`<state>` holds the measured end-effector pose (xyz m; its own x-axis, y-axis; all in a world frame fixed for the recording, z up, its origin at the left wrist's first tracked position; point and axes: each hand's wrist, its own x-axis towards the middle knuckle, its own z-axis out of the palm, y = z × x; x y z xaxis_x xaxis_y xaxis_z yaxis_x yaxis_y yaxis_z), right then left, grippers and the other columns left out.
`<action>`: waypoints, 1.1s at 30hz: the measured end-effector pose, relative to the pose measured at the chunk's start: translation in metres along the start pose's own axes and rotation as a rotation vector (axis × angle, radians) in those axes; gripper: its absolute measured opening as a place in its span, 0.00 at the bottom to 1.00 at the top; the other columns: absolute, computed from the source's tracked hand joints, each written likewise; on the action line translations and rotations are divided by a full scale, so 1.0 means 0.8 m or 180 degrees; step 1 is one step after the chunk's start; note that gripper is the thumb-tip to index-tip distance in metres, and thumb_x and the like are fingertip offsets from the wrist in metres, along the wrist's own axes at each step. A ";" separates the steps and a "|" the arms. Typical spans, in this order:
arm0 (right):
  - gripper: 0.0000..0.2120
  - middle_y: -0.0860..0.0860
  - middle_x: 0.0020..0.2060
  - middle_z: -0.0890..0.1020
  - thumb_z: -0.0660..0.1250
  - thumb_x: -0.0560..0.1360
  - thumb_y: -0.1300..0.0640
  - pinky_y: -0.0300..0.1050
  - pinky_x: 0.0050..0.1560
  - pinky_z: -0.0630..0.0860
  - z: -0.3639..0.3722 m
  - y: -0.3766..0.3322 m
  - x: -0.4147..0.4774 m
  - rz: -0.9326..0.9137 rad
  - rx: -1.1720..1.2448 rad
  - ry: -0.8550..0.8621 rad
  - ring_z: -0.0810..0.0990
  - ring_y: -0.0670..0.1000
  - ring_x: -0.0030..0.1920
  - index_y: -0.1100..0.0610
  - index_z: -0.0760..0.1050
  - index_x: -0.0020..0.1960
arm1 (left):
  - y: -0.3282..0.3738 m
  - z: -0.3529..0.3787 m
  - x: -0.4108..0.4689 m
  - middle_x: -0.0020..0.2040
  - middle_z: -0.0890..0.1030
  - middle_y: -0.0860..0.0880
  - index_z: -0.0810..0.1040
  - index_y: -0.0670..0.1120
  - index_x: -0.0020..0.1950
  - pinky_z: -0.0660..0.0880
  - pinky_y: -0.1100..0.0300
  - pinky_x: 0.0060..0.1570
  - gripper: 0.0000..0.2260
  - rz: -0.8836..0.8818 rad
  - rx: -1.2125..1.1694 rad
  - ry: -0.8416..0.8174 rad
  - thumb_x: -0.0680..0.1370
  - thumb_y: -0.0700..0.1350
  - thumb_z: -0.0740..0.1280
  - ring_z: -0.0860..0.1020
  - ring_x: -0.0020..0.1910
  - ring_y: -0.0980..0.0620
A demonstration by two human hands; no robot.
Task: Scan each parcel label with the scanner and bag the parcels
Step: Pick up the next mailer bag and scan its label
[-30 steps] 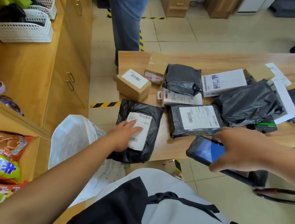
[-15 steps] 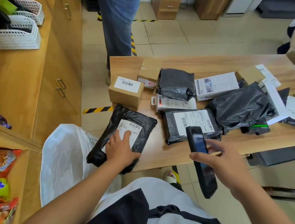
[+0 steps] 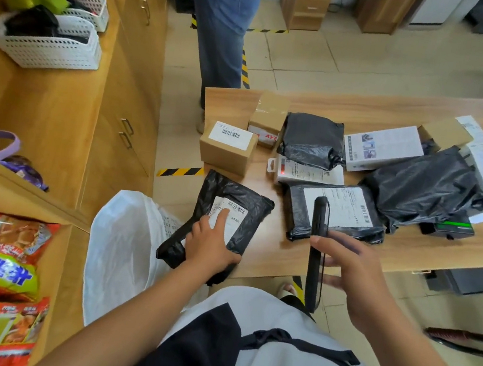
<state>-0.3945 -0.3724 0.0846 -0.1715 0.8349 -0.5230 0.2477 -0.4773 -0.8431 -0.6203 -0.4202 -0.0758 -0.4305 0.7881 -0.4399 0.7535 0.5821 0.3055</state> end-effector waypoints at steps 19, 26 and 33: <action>0.26 0.56 0.55 0.83 0.77 0.58 0.47 0.46 0.38 0.77 0.067 -0.014 0.027 0.0088 -0.0254 -0.0710 0.80 0.53 0.47 0.49 0.80 0.55 | -0.209 -0.038 -0.071 0.72 0.63 0.40 0.58 0.61 0.74 0.66 0.39 0.66 0.43 -0.1884 -0.1596 0.1073 0.66 0.56 0.78 0.64 0.69 0.36; 0.30 0.54 0.55 0.83 0.77 0.55 0.45 0.54 0.47 0.78 0.058 -0.007 0.018 0.0072 -0.0322 -0.0639 0.80 0.54 0.49 0.49 0.80 0.56 | -0.230 -0.009 -0.051 0.74 0.59 0.39 0.55 0.60 0.76 0.60 0.38 0.69 0.45 -0.2215 -0.1294 0.0787 0.66 0.58 0.78 0.60 0.71 0.35; 0.42 0.49 0.47 0.87 0.78 0.51 0.42 0.40 0.33 0.79 0.033 0.005 0.013 0.0004 -0.0437 -0.0374 0.83 0.43 0.38 0.55 0.81 0.63 | -0.228 0.008 -0.030 0.76 0.55 0.39 0.53 0.56 0.78 0.54 0.40 0.73 0.47 -0.2052 -0.1173 0.0802 0.67 0.55 0.78 0.56 0.73 0.37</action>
<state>-0.4204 -0.3728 0.0729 -0.2793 0.7927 -0.5419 0.3746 -0.4297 -0.8216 -0.7439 -0.5466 -0.1259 -0.8600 0.2680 -0.4343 0.1220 0.9343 0.3349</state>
